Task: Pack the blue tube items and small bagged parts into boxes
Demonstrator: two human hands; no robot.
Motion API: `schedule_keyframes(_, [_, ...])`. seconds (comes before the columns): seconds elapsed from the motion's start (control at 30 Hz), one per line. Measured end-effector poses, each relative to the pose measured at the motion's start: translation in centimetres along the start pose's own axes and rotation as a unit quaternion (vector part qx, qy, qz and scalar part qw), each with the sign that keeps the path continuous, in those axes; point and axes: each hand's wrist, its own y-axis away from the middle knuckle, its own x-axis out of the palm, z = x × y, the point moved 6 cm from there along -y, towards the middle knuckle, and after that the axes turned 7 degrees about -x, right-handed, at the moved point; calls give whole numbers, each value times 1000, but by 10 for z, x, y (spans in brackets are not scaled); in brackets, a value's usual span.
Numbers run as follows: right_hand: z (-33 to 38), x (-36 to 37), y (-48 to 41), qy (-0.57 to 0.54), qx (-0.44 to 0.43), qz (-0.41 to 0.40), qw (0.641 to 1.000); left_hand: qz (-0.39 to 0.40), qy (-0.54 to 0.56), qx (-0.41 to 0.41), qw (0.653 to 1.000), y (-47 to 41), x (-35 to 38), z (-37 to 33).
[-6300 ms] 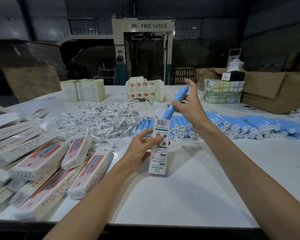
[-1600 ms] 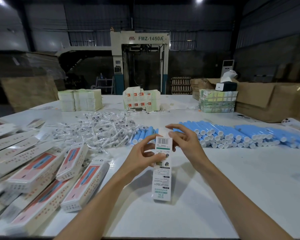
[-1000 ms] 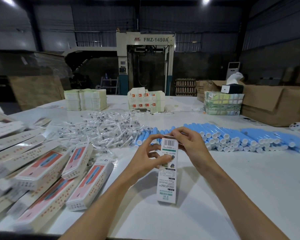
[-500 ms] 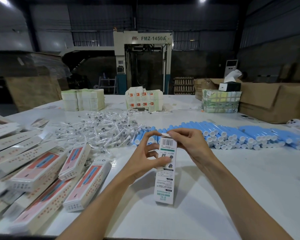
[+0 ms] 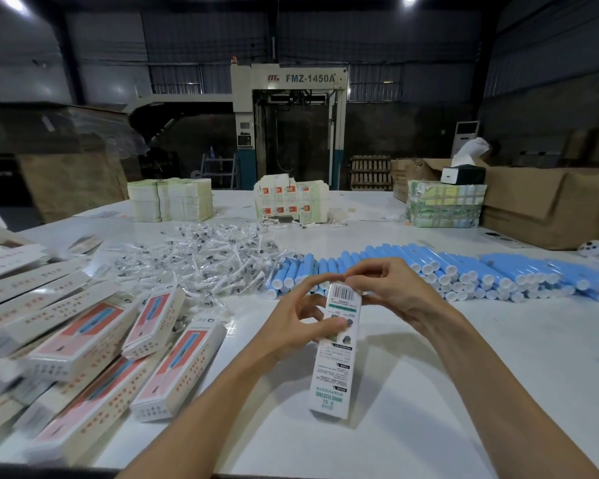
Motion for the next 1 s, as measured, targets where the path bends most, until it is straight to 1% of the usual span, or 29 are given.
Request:
schedule_keyframes(0.1, [-1,1,0,-22,27,44,998,7,4,-3,1000,-1,1,2])
schedule_keyframes(0.23, [-6,11,5,-111,-4,66,992,-36,21,3,999,-3,-6,3])
schedule_keyframes(0.27, [-8,17,7,-116,-18,74,990,-46,27,6,999,-4,-8,4])
schedule_keyframes(0.3, [-9,22,7,-104,-36,69,992,-56,35,8,998,-4,-11,4])
schedule_keyframes(0.33, [-10,24,7,-75,-58,46,994,-64,43,9,997,-4,-13,5])
schedule_keyframes(0.4, [-11,26,7,-12,-92,-24,995,-74,60,8,995,-4,-16,5])
schedule_keyframes(0.47, [-11,29,8,3,-108,-54,993,-78,89,-1,993,-4,-17,6])
schedule_keyframes(0.57, [-11,32,11,0,-118,-60,991,-94,93,-9,991,-5,-19,7])
schedule_keyframes(0.7, [-13,35,13,31,-125,-58,990,-97,90,-7,991,-5,-19,9])
schedule_keyframes(0.87, [-12,35,15,-5,-132,-71,989,-101,90,-8,991,-4,-21,8])
schedule_keyframes(1.0, [-17,34,13,0,-132,-81,988,-121,80,-10,989,-3,-23,7])
